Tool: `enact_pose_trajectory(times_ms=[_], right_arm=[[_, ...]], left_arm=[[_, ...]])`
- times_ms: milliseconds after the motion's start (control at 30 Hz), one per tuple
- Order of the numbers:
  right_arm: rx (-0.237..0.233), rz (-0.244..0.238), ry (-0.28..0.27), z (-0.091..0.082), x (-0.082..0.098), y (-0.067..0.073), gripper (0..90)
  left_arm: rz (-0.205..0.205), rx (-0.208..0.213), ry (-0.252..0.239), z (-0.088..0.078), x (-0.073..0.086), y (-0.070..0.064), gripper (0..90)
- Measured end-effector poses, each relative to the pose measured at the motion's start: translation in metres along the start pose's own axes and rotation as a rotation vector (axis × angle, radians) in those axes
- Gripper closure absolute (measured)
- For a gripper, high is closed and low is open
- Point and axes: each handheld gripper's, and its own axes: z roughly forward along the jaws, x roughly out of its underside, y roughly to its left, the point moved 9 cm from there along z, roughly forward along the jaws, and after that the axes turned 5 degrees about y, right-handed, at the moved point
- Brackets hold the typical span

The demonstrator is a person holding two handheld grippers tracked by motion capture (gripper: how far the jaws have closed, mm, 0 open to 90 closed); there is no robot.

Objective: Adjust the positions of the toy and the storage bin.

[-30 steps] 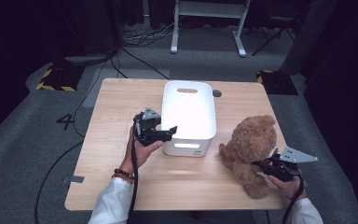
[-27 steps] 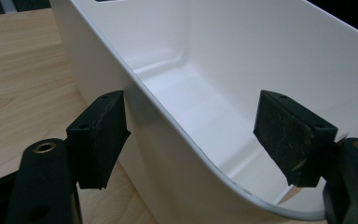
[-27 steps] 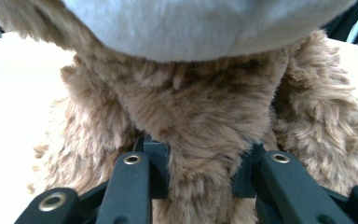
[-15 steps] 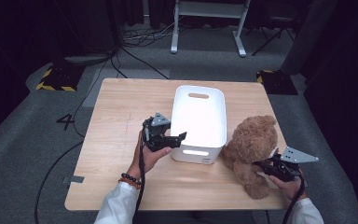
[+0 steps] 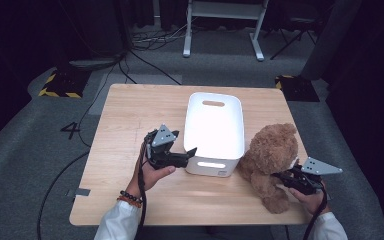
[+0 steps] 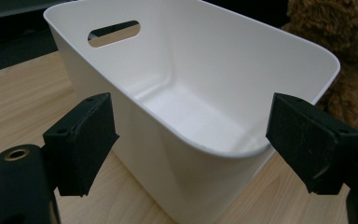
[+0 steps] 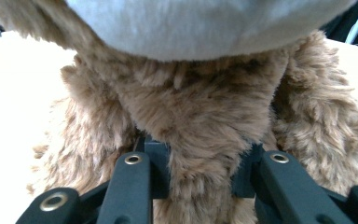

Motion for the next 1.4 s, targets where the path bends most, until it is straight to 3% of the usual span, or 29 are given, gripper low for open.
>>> enact_pose_trajectory(times_ms=[233,433,733,867,1100,1200,1400], right_arm=[[0.004,0.001,-0.002,0.000,0.000,0.000,66.6],[0.003,-0.003,-0.003,0.000,0.000,0.000,66.6],[0.000,-0.002,-0.011,-0.001,0.000,-0.001,67.0],[-0.001,-0.005,-0.012,-0.003,-0.001,-0.001,68.0],[0.007,-0.003,-0.022,-0.004,-0.002,-0.002,69.1],[0.011,-0.004,-0.027,-0.005,-0.003,-0.003,69.5],[0.020,-0.002,-0.043,-0.007,-0.005,-0.004,70.5]], left_arm=[[0.037,-0.035,0.038,-0.015,0.026,0.005,15.8],[0.088,-0.099,0.139,-0.014,0.057,0.010,16.3],[0.084,-0.101,0.278,0.000,0.107,0.014,16.4],[0.101,-0.124,0.328,-0.002,0.124,0.017,16.4],[0.032,-0.125,0.355,-0.013,0.151,0.027,16.1],[0.022,-0.131,0.380,-0.014,0.161,0.029,16.0],[-0.034,-0.094,0.357,-0.016,0.166,0.031,15.2]])
